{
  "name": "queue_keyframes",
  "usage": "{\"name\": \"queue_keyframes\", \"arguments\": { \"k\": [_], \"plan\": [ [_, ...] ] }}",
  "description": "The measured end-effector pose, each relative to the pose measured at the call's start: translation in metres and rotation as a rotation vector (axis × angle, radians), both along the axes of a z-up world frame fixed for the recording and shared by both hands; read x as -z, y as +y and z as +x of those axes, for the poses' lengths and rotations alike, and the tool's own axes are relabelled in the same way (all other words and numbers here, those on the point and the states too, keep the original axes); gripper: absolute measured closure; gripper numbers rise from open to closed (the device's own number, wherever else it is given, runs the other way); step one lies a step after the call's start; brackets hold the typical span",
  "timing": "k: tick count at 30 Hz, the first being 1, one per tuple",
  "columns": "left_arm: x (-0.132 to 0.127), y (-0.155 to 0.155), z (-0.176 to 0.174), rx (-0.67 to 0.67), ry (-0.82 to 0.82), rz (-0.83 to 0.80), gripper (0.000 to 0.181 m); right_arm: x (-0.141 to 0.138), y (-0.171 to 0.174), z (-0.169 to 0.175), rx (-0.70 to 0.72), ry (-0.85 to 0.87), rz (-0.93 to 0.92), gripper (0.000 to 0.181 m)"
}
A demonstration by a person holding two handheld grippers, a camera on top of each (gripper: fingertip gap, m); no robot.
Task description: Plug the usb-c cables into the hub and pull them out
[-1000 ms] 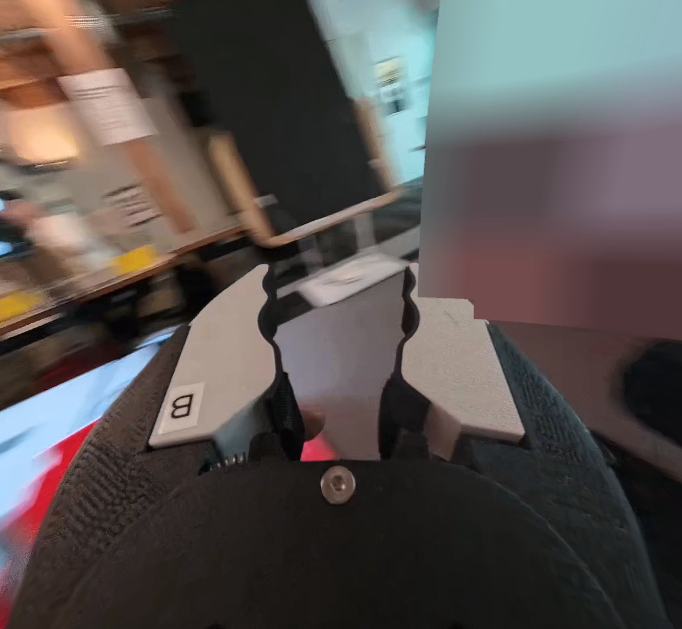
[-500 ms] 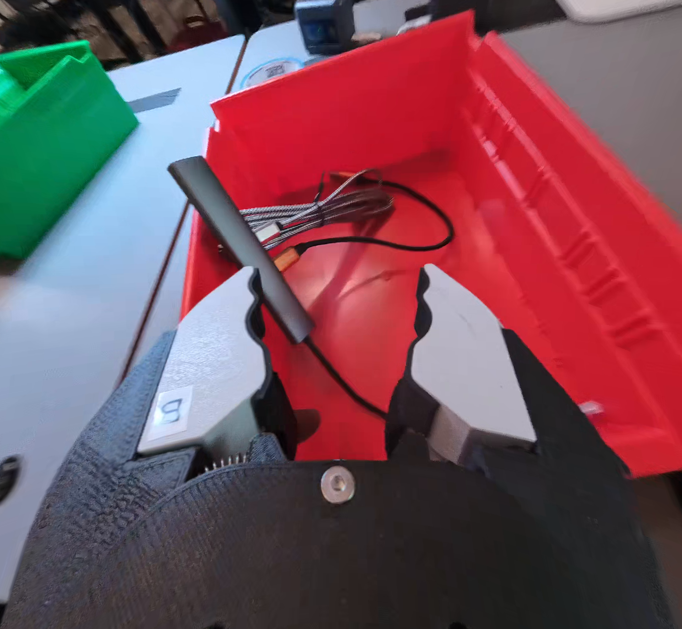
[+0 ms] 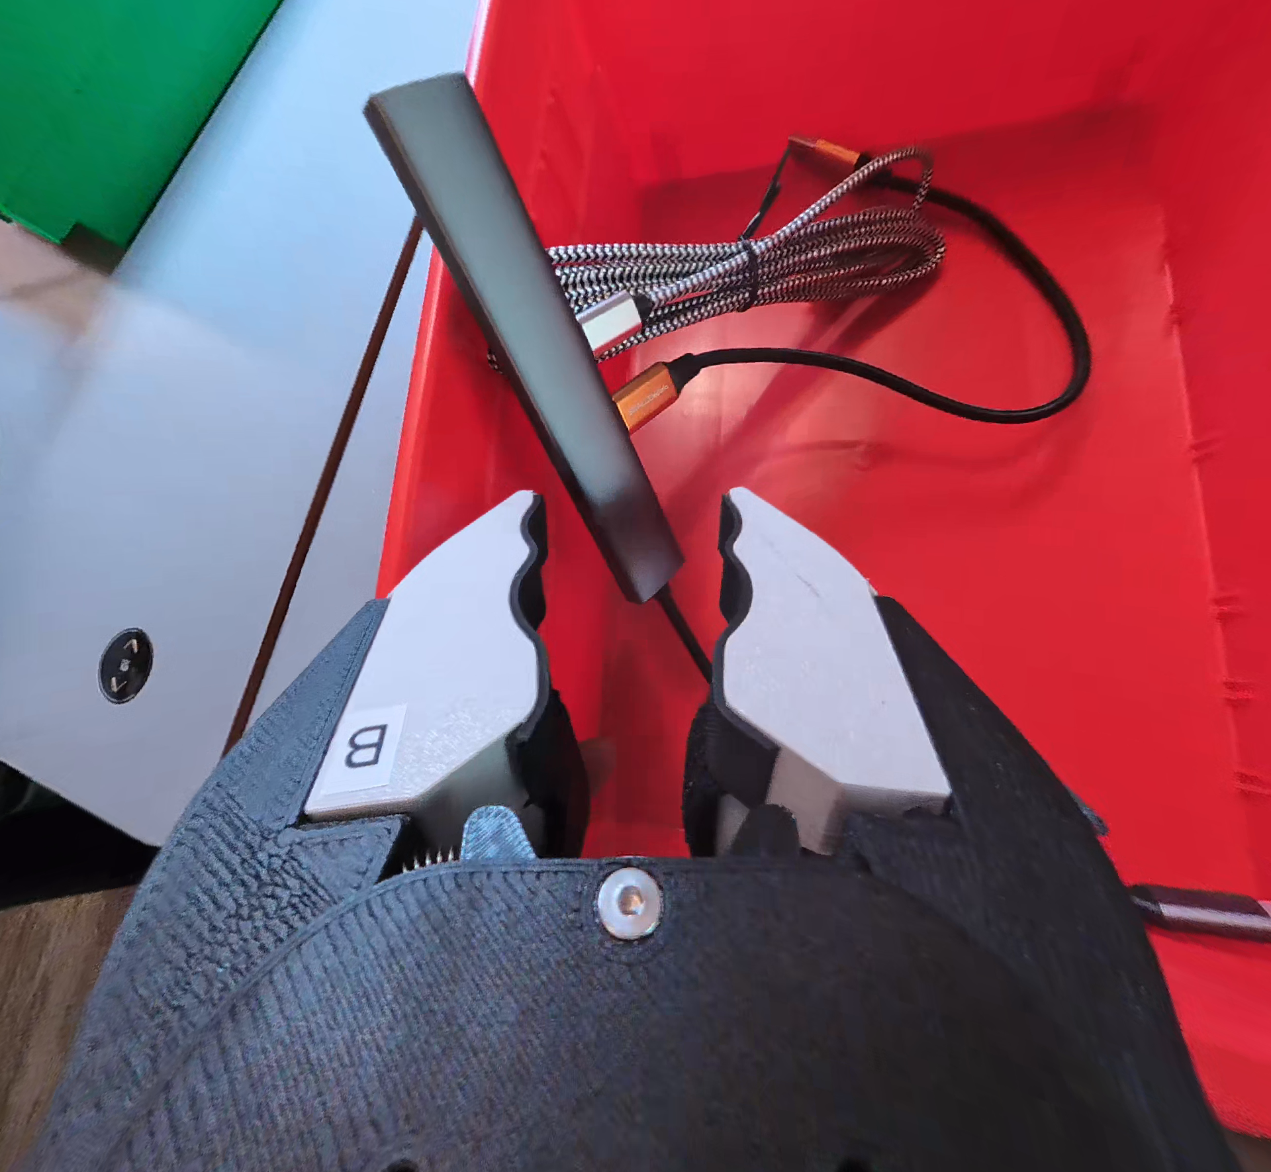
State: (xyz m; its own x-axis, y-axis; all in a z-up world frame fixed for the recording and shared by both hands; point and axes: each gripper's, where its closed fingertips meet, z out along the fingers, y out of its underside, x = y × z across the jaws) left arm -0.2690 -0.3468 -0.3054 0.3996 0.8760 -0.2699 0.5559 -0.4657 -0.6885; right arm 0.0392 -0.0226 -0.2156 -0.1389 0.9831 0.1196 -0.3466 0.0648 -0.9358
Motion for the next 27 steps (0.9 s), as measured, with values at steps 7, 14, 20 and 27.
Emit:
{"name": "queue_keyframes", "arguments": {
  "k": [7, 14, 20, 27],
  "plan": [
    [0.012, 0.004, -0.01, -0.01, -0.058, 0.002, 0.136, 0.0, -0.002, -0.001, 0.006, 0.0, 0.023, 0.157],
    [0.03, -0.006, -0.016, -0.042, -0.142, -0.056, 0.152, 0.0, -0.003, -0.001, 0.005, 0.001, 0.036, 0.157],
    [0.006, 0.0, -0.02, 0.002, 0.03, 0.022, 0.168, 0.001, -0.005, -0.002, 0.009, -0.005, 0.056, 0.158],
    [-0.085, 0.028, -0.001, 0.19, 0.446, 0.237, 0.173, 0.0, -0.009, 0.002, 0.016, -0.006, 0.072, 0.159]
  ]
}}
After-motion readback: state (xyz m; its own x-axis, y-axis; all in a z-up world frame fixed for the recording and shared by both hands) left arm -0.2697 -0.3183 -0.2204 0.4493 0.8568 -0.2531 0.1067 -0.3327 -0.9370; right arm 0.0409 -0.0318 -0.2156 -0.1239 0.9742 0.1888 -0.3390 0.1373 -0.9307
